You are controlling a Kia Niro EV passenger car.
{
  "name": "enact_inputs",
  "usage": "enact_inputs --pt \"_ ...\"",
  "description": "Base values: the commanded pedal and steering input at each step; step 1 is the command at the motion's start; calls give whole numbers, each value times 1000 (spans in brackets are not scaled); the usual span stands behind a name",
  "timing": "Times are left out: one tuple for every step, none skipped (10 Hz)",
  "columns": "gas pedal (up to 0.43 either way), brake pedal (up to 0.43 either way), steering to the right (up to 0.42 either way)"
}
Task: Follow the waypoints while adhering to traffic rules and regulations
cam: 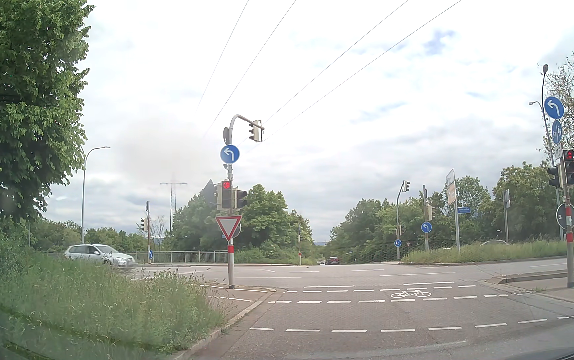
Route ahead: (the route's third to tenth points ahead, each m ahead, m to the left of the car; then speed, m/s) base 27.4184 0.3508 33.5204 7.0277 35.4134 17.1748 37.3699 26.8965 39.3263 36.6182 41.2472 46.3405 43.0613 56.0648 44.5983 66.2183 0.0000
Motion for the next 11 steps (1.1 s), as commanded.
enact_inputs --pt "0 244 -7" --pt "0 244 -7" --pt "0 244 -7" --pt "0 244 -7" --pt "0 244 -7" --pt "0 244 -7" --pt "0 244 -7" --pt "0 244 -7" --pt "0 250 -7" --pt "0 244 -7" --pt "0 244 -7"
